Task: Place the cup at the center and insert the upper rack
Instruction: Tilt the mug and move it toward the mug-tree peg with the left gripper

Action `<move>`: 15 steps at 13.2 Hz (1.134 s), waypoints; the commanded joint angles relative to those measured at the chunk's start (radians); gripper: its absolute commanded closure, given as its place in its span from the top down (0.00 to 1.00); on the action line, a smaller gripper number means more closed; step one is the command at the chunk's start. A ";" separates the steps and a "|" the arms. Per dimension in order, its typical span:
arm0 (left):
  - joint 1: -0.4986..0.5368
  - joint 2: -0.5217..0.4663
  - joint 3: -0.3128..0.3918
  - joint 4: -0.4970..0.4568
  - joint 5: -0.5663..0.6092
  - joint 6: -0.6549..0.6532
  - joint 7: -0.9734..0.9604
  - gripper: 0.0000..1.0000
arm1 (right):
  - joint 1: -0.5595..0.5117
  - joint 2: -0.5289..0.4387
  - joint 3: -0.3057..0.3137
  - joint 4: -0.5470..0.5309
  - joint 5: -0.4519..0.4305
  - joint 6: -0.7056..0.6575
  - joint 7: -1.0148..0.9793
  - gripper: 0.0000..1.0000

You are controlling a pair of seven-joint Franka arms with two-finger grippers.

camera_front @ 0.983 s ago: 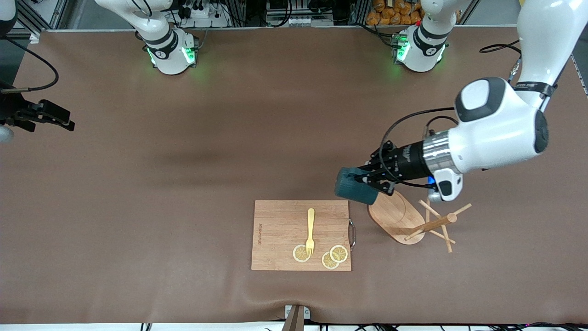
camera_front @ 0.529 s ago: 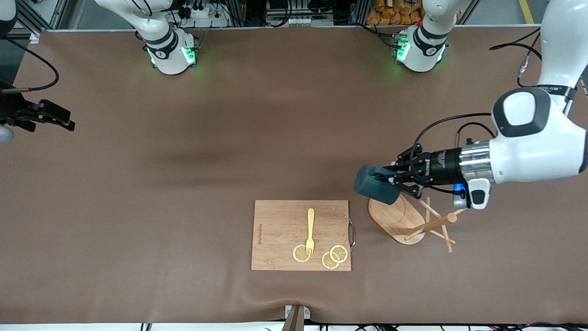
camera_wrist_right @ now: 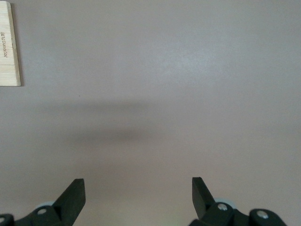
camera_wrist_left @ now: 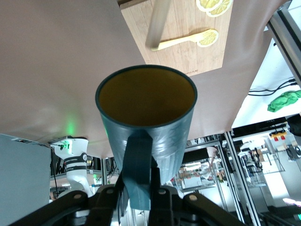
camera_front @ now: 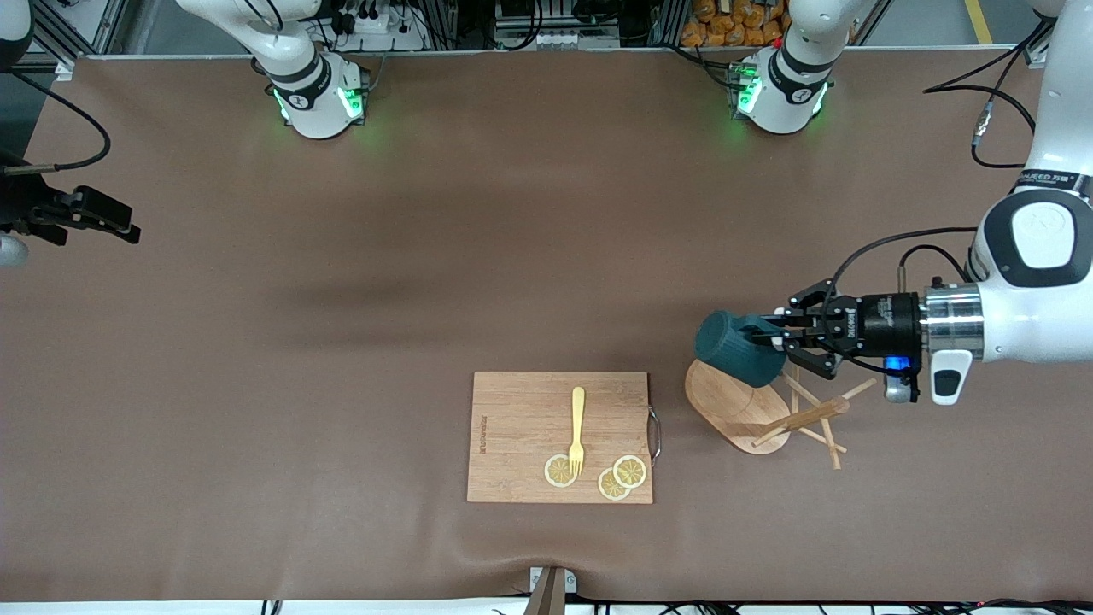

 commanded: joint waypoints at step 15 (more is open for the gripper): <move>0.022 0.024 0.169 0.008 -0.232 -0.140 0.217 0.00 | 0.001 0.007 -0.003 0.007 -0.002 -0.009 0.000 1.00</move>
